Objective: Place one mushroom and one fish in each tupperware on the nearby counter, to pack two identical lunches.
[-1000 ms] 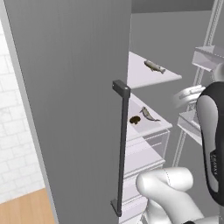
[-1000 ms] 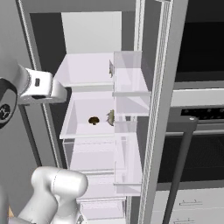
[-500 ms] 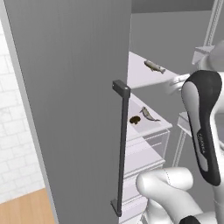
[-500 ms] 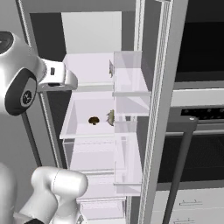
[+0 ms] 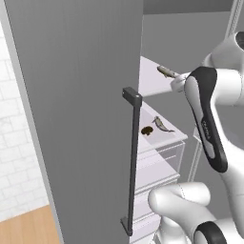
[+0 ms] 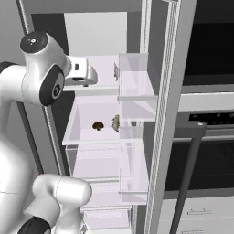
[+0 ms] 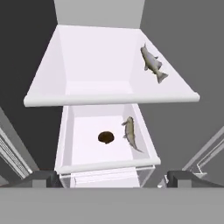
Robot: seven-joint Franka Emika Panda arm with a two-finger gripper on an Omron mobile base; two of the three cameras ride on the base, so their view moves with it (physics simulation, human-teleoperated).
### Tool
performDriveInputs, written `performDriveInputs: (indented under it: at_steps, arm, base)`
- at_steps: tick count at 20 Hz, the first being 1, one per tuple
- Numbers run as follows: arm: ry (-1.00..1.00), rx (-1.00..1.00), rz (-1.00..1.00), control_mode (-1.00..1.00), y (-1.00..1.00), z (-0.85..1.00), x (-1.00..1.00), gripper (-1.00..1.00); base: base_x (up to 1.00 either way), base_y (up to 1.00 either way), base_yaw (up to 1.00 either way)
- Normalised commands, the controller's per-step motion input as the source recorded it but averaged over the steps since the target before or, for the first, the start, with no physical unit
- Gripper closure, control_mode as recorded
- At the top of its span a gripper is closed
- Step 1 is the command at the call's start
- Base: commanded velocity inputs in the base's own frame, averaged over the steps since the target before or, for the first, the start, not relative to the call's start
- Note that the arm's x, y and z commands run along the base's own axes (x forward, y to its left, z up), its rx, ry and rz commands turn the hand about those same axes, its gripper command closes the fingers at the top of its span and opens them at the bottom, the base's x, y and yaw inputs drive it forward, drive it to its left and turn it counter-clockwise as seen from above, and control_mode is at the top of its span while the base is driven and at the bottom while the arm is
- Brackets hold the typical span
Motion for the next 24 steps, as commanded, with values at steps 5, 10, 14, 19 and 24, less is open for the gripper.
performDriveInputs:
  at_steps: [5,10,14,19,24]
  arm:
    - [-0.01,0.00,0.00,-1.00,-0.02,-0.03,0.78,-1.00]
    - [0.01,0.00,0.00,-1.00,-0.11,-0.01,0.80,-1.00]
    - [0.01,0.00,0.00,-1.00,-0.15,-0.03,0.78,-1.00]
    - [-0.04,0.00,0.00,-1.00,-0.18,-0.21,0.69,-1.00]
    - [-0.03,0.00,0.00,-1.00,-0.13,-0.22,0.73,-1.00]
  base:
    - [0.00,0.00,0.00]
    - [0.00,0.00,0.00]
    - [0.00,0.00,0.00]
    - [0.00,0.00,0.00]
    - [0.00,0.00,0.00]
